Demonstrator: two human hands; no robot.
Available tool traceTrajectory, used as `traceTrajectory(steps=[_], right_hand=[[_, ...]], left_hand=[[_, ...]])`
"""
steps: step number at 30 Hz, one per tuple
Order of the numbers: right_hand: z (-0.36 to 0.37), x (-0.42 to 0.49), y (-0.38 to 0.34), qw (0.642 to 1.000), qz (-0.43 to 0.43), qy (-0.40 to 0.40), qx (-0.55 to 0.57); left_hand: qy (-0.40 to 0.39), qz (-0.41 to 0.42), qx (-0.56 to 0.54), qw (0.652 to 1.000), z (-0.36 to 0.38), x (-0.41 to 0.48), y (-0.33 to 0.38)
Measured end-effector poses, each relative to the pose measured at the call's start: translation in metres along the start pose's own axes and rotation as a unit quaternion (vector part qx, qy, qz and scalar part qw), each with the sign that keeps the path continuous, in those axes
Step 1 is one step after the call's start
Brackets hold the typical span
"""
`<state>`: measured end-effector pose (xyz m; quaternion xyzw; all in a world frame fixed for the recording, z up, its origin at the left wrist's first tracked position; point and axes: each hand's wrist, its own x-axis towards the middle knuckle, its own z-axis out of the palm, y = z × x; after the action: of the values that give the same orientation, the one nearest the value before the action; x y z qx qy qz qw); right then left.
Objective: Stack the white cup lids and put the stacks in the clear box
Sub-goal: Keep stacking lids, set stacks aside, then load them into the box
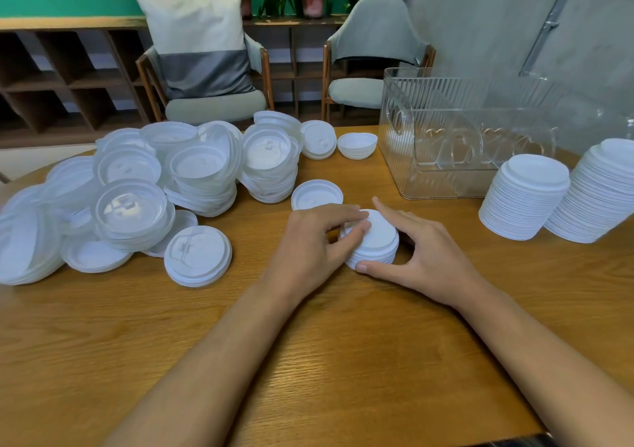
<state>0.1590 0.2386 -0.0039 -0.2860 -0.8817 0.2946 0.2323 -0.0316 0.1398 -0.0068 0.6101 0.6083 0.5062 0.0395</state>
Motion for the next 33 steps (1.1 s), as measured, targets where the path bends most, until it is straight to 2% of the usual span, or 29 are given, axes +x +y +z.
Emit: traceTrajectory(steps=[9, 12, 14, 16, 19, 25, 30, 33], right_hand=[[-0.001, 0.000, -0.001, 1.000, -0.003, -0.003, -0.007], [-0.002, 0.001, 0.000, 1.000, -0.010, 0.002, -0.016], [-0.002, 0.002, 0.001, 1.000, -0.007, 0.002, -0.021], [-0.002, 0.002, 0.003, 1.000, -0.003, -0.001, -0.022], [-0.002, 0.002, 0.003, 1.000, -0.004, 0.003, -0.022], [-0.002, 0.002, 0.003, 1.000, -0.016, 0.011, -0.007], [0.000, 0.001, 0.004, 1.000, -0.023, 0.015, -0.007], [0.000, 0.001, 0.003, 1.000, -0.022, 0.020, 0.003]], left_hand=[[-0.018, -0.001, -0.008, 1.000, -0.004, 0.000, 0.001], [0.019, 0.032, 0.059, 0.998, -0.012, 0.002, -0.001], [0.029, 0.014, 0.125, 0.992, -0.020, 0.004, -0.009], [-0.003, -0.025, 0.172, 0.985, -0.025, 0.004, -0.018], [-0.040, -0.029, 0.203, 0.978, -0.026, 0.004, -0.022], [-0.011, -0.016, 0.189, 0.982, -0.024, 0.006, -0.021], [0.044, -0.029, 0.124, 0.991, -0.022, 0.006, -0.016], [0.051, -0.044, 0.102, 0.992, -0.022, 0.006, -0.015]])
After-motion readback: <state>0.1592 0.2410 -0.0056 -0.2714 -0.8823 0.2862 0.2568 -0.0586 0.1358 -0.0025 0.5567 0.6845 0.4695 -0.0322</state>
